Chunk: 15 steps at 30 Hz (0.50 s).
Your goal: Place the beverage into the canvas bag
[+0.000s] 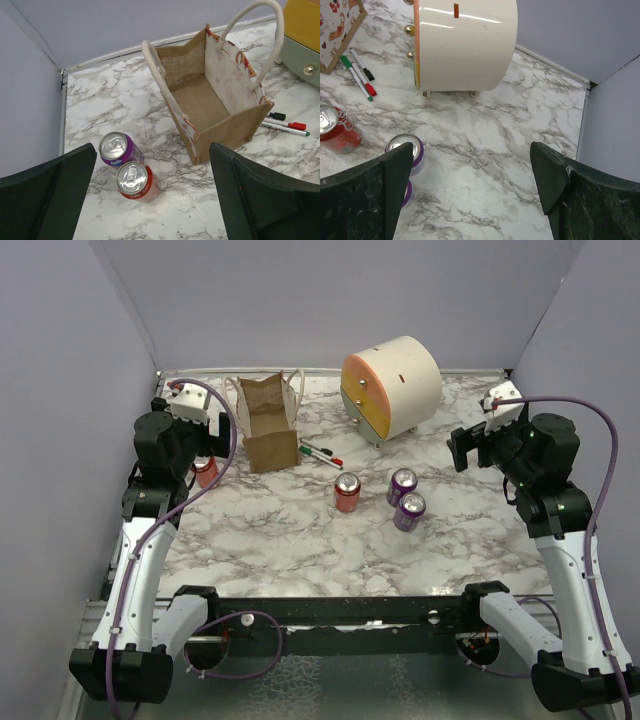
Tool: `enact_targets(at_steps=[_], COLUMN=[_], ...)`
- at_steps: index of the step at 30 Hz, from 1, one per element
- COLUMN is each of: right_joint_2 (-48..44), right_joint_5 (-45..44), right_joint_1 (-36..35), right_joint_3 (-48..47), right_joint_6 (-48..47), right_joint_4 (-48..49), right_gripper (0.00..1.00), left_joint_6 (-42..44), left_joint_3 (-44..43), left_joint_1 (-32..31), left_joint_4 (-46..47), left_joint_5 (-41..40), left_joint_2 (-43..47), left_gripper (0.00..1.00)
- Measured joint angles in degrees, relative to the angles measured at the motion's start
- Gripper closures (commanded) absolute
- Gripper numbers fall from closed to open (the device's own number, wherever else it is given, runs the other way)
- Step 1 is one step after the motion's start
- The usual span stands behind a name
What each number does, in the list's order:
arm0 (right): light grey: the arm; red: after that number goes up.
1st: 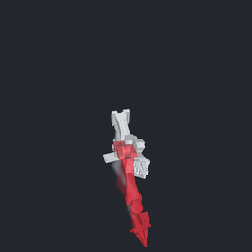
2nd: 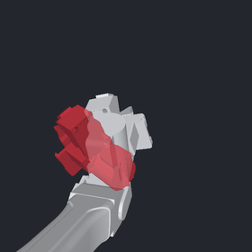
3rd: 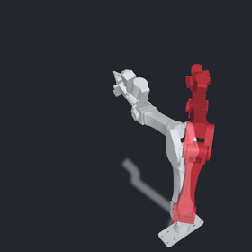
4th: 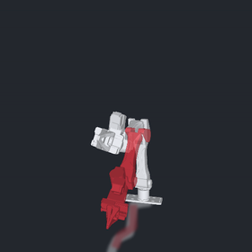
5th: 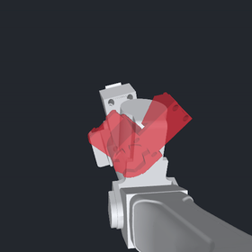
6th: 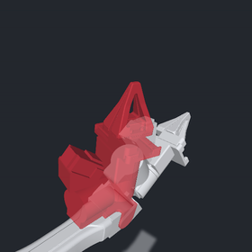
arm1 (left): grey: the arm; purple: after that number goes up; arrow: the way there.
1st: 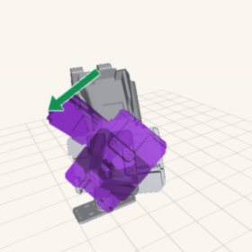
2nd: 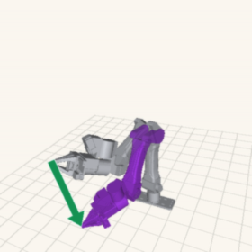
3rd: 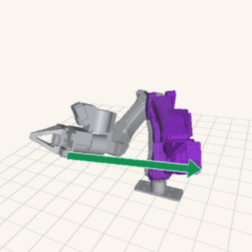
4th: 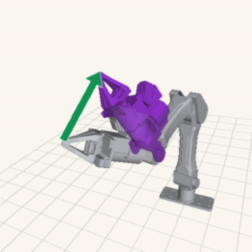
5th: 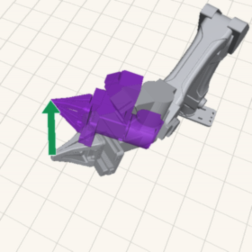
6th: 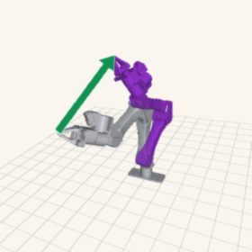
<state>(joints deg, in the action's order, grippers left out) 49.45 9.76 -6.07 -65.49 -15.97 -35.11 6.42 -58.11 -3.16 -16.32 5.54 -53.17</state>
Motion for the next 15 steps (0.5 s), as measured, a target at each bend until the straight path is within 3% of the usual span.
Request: enact_targets(at_steps=[15], right_joint_2=[1.5], right_joint_5=[2.3], right_joint_1=[-0.3], right_joint_3=[-1.3], right_joint_6=[-0.8], right_joint_4=[0.6], right_gripper=[0.01], left_joint_6=[0.2], left_joint_3=[1.8], left_joint_1=[-0.3], left_joint_4=[2.8], left_joint_5=[0.0], left_joint_2=[0.0], left_gripper=[0.01])
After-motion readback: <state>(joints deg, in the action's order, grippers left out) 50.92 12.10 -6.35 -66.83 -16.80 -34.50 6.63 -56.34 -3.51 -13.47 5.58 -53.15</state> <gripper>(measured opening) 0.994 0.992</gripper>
